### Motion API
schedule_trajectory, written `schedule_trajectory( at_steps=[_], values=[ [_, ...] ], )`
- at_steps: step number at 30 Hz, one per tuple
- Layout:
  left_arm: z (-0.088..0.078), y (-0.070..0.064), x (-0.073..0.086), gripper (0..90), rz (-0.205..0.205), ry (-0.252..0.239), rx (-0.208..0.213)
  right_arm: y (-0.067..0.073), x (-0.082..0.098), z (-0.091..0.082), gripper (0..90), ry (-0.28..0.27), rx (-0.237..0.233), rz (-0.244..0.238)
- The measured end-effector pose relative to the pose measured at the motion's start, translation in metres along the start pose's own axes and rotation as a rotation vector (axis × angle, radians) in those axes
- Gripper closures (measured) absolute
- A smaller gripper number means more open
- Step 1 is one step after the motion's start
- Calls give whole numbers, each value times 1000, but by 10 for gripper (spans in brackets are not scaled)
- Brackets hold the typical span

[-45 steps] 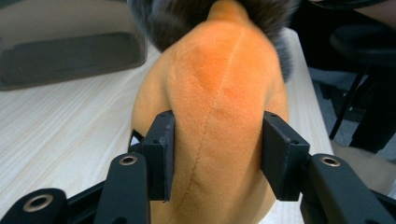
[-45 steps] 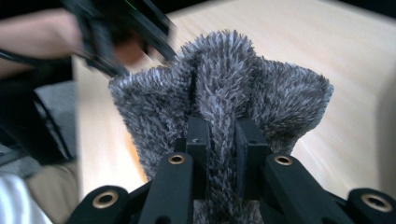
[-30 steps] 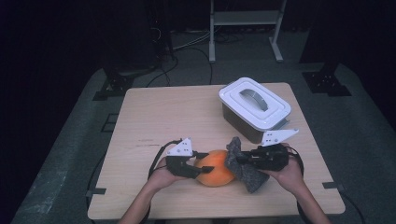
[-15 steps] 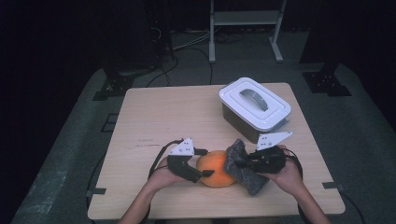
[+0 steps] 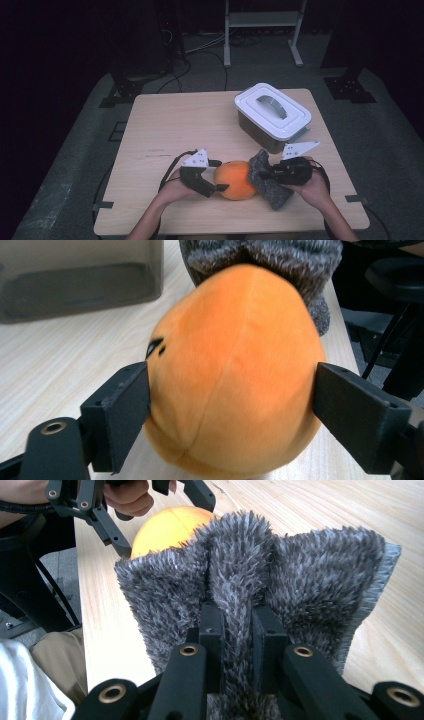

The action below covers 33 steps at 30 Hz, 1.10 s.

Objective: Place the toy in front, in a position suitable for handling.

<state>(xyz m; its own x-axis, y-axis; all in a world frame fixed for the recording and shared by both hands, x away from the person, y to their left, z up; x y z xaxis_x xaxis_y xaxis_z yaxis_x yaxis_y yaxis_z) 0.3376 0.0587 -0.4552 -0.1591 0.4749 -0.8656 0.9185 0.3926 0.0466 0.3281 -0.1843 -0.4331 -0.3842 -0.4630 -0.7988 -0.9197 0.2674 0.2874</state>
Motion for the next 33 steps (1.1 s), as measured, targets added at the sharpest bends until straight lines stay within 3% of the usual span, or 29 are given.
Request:
schedule_trajectory(
  at_steps=[2,4,8,11,13,20,22,25,27,29,33],
  values=[
    [0,-1,1,209,4,3,12,-2,2,-1,776,-3,0,3],
    [-2,-3,0,332,39,5,1,-1,1,-1,778,-2,3,5],
    [-5,-8,-5,467,78,-2,-3,8,-16,-6,779,-34,6,-39],
    [-9,-8,-9,480,82,-14,-9,15,-29,-2,778,-28,6,-86],
    [-16,-4,-11,483,77,-23,-19,15,-30,2,778,-11,8,-89],
    [-25,-1,-15,481,70,-27,-29,0,-7,13,778,15,-5,-14],
    [-26,-1,-17,481,66,-30,-27,3,-12,10,778,10,9,-33],
    [-27,-2,-19,481,64,-33,-28,15,-29,5,778,-37,-14,-73],
    [-29,-3,-21,480,72,-36,-31,21,-38,7,778,-40,-21,-102],
    [-31,-3,-23,480,74,-41,-29,23,-41,14,778,-11,-17,-120],
    [-31,-4,-19,459,84,-32,-23,15,-28,27,778,33,-24,-95]
  ],
)
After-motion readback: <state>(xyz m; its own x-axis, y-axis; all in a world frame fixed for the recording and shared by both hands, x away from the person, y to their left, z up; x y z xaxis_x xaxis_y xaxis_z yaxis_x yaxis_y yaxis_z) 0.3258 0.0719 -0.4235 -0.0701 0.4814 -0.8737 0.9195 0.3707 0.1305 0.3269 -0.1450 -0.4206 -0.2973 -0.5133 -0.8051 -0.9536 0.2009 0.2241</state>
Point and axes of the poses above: each handheld gripper's, and its own axes: z roughly forward along the jaws, x roughly out of its underside, y roughly to its left, the point moved 5 cm from there along z, roughly forward along the jaws, and after that the axes turned 12 degrees about -x, right-handed, at the moved point
